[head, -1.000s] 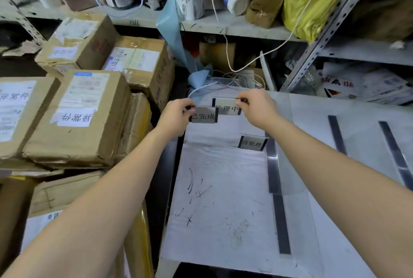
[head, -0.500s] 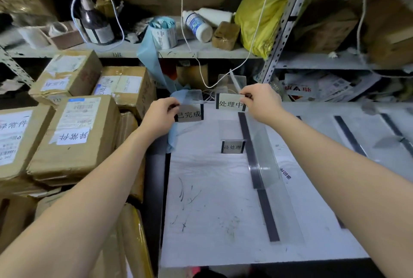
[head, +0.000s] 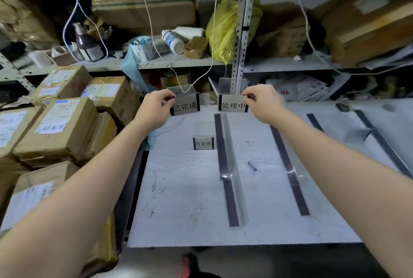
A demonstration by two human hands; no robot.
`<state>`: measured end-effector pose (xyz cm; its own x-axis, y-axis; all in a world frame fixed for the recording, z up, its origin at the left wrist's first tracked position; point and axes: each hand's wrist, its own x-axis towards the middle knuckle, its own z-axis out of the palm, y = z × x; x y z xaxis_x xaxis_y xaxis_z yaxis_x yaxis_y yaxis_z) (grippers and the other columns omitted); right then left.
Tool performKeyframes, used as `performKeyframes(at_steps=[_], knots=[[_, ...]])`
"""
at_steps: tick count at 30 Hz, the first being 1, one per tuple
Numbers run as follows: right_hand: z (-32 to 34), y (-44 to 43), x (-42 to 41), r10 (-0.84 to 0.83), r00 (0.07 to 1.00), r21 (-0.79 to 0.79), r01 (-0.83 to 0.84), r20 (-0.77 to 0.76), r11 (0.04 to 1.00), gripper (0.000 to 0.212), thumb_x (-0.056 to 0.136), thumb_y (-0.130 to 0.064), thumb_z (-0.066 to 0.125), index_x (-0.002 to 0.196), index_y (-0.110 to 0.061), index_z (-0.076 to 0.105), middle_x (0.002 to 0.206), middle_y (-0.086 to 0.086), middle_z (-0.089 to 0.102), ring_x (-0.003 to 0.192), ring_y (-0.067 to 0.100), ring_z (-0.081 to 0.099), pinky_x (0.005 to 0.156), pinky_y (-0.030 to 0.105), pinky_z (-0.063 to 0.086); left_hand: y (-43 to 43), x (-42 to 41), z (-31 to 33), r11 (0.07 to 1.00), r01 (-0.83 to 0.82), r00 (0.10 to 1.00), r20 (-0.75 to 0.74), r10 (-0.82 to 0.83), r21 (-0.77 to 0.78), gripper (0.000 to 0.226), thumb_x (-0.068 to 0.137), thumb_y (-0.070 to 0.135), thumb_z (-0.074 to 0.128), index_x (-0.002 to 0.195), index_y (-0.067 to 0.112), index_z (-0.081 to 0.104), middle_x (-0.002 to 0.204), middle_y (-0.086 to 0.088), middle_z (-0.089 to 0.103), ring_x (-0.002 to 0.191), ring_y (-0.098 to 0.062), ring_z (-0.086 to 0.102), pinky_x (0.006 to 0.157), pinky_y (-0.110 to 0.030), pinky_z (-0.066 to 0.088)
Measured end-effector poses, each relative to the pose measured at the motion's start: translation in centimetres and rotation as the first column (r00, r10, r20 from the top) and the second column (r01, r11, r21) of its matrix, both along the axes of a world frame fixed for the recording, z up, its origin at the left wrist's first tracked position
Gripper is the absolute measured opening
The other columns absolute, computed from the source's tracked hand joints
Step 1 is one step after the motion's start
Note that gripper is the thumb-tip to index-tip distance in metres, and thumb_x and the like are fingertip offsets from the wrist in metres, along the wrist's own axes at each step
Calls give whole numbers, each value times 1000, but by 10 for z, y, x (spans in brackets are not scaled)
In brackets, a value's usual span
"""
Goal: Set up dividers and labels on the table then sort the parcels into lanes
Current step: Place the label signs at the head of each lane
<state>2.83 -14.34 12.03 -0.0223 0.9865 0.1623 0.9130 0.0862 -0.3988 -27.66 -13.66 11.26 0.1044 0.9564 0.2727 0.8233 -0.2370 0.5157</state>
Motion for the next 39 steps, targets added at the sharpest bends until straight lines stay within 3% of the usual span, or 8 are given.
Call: performKeyframes(at_steps=[4, 9, 14, 20, 24, 27, 29, 39], knots=[[13, -25, 65, -19, 999, 4, 19, -49, 1000, 20, 103, -29, 58, 116, -26, 73, 116, -1, 72, 112, 27, 62, 91, 42, 51, -22, 63, 20, 999, 5, 1000, 7, -5, 44, 17, 100, 11, 59, 109, 7, 72, 95, -4, 70, 88, -20, 63, 79, -29, 45], [17, -47, 134, -27, 999, 6, 28, -29, 1000, 19, 103, -28, 58, 111, -27, 74, 118, -3, 70, 108, 27, 63, 81, 36, 48, -41, 144, 38, 995, 47, 999, 4, -47, 94, 16, 99, 8, 60, 108, 5, 73, 93, -5, 68, 92, -25, 63, 87, -35, 50], [7, -54, 168, 9, 999, -17, -10, -48, 1000, 18, 102, -23, 60, 112, -21, 75, 117, 0, 71, 105, 28, 63, 86, 39, 52, -47, 192, 45, 993, 66, 998, 17, -68, 102, 18, 100, 9, 59, 110, 7, 73, 93, 0, 65, 90, -21, 61, 86, -34, 50], [-31, -34, 158, 62, 995, -125, -72, -82, 990, 21, 101, -22, 63, 118, -18, 74, 117, 2, 71, 97, 21, 62, 83, 33, 52, -27, 207, 32, 994, 48, 998, 26, -51, 102, 18, 99, 10, 59, 109, 7, 73, 90, 1, 65, 87, -20, 61, 81, -28, 45], [-66, -13, 139, 89, 993, -226, -105, -82, 969, 22, 101, -23, 60, 119, -24, 73, 114, 0, 73, 99, 24, 66, 85, 39, 56, 0, 204, 10, 999, -13, 999, 51, 10, 42, 19, 100, 11, 58, 111, 8, 73, 94, -3, 68, 87, -20, 60, 80, -29, 45], [-95, 6, 128, 98, 991, -278, -119, -85, 953, 21, 102, -23, 59, 116, -21, 75, 110, -1, 72, 92, 20, 61, 74, 32, 49, 24, 200, -12, 999, -31, 997, 65, 32, -17, 19, 100, 12, 58, 112, 9, 73, 99, -5, 70, 88, -18, 61, 81, -30, 47], [-115, 18, 120, 80, 991, -321, -109, -103, 941, 21, 102, -20, 58, 112, -20, 76, 107, -1, 72, 88, 19, 59, 68, 30, 44, 41, 197, -27, 998, -39, 997, 61, 42, -44, 19, 100, 12, 57, 110, 9, 73, 100, -5, 72, 87, -18, 61, 80, -29, 47], [-189, 57, 104, 27, 990, -463, -89, -140, 882, 20, 94, -15, 58, 84, -23, 74, 83, -3, 71, 84, 26, 64, 70, 33, 50, 98, 192, -79, 992, -32, 996, 74, 41, -123, 18, 101, 16, 59, 109, 10, 74, 94, 2, 68, 87, -16, 60, 79, -29, 45]])
